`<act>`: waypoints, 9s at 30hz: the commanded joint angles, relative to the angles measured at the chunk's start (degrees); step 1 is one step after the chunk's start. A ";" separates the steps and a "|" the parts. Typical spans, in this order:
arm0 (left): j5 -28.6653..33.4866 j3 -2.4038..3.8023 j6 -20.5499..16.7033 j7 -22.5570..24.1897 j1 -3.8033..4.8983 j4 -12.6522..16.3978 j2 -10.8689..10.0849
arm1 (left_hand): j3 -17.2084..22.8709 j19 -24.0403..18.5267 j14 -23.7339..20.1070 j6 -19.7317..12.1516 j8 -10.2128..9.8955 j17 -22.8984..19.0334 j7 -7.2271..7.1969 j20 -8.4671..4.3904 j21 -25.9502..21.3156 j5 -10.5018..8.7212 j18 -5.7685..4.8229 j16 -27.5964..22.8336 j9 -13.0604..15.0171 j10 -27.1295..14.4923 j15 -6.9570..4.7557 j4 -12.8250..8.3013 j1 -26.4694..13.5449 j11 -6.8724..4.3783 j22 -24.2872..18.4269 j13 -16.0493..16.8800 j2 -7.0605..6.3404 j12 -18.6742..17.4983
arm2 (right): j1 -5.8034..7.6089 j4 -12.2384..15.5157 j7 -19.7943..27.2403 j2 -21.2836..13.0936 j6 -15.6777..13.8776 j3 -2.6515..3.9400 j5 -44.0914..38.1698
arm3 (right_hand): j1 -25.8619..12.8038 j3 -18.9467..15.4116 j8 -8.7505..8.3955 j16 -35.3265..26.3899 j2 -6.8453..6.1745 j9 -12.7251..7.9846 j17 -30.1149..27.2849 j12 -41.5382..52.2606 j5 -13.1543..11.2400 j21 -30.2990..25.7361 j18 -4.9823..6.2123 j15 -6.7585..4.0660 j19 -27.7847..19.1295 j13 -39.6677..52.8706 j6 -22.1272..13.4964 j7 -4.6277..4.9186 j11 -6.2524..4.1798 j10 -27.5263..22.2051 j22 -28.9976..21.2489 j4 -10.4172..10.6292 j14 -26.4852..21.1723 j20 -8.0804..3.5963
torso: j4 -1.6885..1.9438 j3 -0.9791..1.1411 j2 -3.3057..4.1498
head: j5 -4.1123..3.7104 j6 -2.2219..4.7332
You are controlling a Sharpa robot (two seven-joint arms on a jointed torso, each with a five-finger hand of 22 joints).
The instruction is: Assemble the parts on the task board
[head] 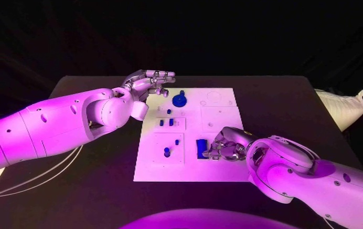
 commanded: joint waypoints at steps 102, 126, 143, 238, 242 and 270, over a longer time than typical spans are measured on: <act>-0.71 -0.14 2.30 -0.49 -0.15 -0.65 0.36 | -0.43 -0.32 -0.42 -0.61 -0.39 -0.31 -0.06 0.11 -0.37 0.23 0.63 -0.09 -0.04 -0.67 0.17 -0.21 -0.41 -0.09 -0.16 -0.04 0.12 0.61 | -2.30 -2.60 1.52 -6.03 -0.25 0.05 -26.87 | 9.89 19.42 -5.19 0.37 -6.30 0.18 6.28 -6.88 4.87 1.64 -1.25 -0.25 1.07 -3.17 2.08 0.58 -0.26 -1.46 2.82 -2.97 4.20 -0.41 | 0.35 -0.04 0.14 | -2.48 0.09; -2.74 -0.14 2.63 0.15 -0.18 -0.30 0.60 | -0.29 -0.31 -0.50 -0.65 -0.38 -0.45 -0.03 0.09 -0.42 0.28 0.66 -0.11 -0.03 -0.72 0.14 -0.39 -0.08 -0.10 -0.19 -0.02 0.38 0.78 | -2.21 0.50 1.50 -5.78 -6.85 0.64 -4.90 | -3.60 30.08 -5.38 0.75 -14.75 2.66 7.09 -6.15 16.81 2.22 -1.41 -0.28 1.63 -2.34 2.76 0.13 -0.37 -0.13 3.84 4.37 4.37 -0.50 | 0.64 -0.12 0.25 | -2.75 0.12; -2.76 -0.14 2.78 0.26 -0.18 -0.13 0.67 | -0.29 -0.31 -0.50 -0.65 -0.38 -0.45 -0.03 0.09 -0.42 0.28 0.66 -0.11 -0.03 -0.72 0.14 -0.39 -0.08 -0.10 -0.19 -0.02 0.38 0.78 | -2.20 -1.04 1.08 -3.41 -2.00 0.30 -5.14 | -6.38 27.11 -4.99 0.81 -14.13 3.61 7.20 -5.67 19.72 2.97 -1.67 -0.42 2.35 -1.92 3.49 -0.14 -0.54 0.22 4.96 5.86 4.40 -0.61 | 0.74 -0.11 0.29 | -2.80 -0.14; 4.63 -0.36 -4.12 6.23 -5.96 -4.01 2.63 | -1.97 -7.35 -9.11 0.11 0.56 -8.83 -0.05 0.72 -6.69 0.26 0.67 -11.29 0.09 -0.57 0.68 -0.70 -0.22 0.01 -3.84 0.07 1.63 3.97 | 2.80 -20.23 46.08 -0.61 -15.08 0.55 55.54 | 5.93 10.77 -9.41 -41.16 -6.20 -0.79 -37.27 -41.79 7.95 -32.92 5.57 3.47 -20.95 -26.25 -7.37 5.02 4.06 -16.74 -32.62 3.13 -9.69 2.65 | -0.05 -1.20 -6.75 | -4.22 4.24; 6.15 -0.34 -6.23 8.63 -7.00 -5.45 3.47 | -2.25 -7.31 -7.79 0.48 0.75 -11.12 -0.23 0.52 -7.97 0.25 0.71 -15.34 0.02 0.16 0.49 -0.62 -0.32 -0.26 -5.25 -0.14 2.09 4.36 | 3.08 -24.82 49.89 1.67 -12.30 0.67 58.70 | 8.90 13.94 -9.51 -54.92 -5.95 -2.86 -44.29 -50.99 4.65 -42.22 5.50 5.69 -23.32 -38.33 -8.38 6.95 6.29 -18.82 -39.06 2.20 -12.59 4.87 | -0.09 -1.18 -7.42 | -4.47 5.49; -0.39 0.19 -26.37 12.19 -6.63 1.56 5.11 | -20.18 -51.20 -53.06 -39.90 -5.27 -29.22 -10.79 -6.87 -27.64 -4.15 -5.52 -51.17 -3.85 -42.89 -1.15 2.77 -53.39 -6.64 -43.70 -4.14 7.69 -9.99 | 9.83 -21.22 62.43 5.10 -28.64 -4.93 79.40 | -47.19 9.93 -13.05 -84.55 -6.73 -18.20 -68.87 -61.63 -6.81 -70.91 -0.72 4.22 -63.27 -64.66 -45.68 -3.43 0.56 -61.32 -64.53 -8.29 -63.79 -2.47 | 3.46 0.12 -7.26 | -4.42 11.67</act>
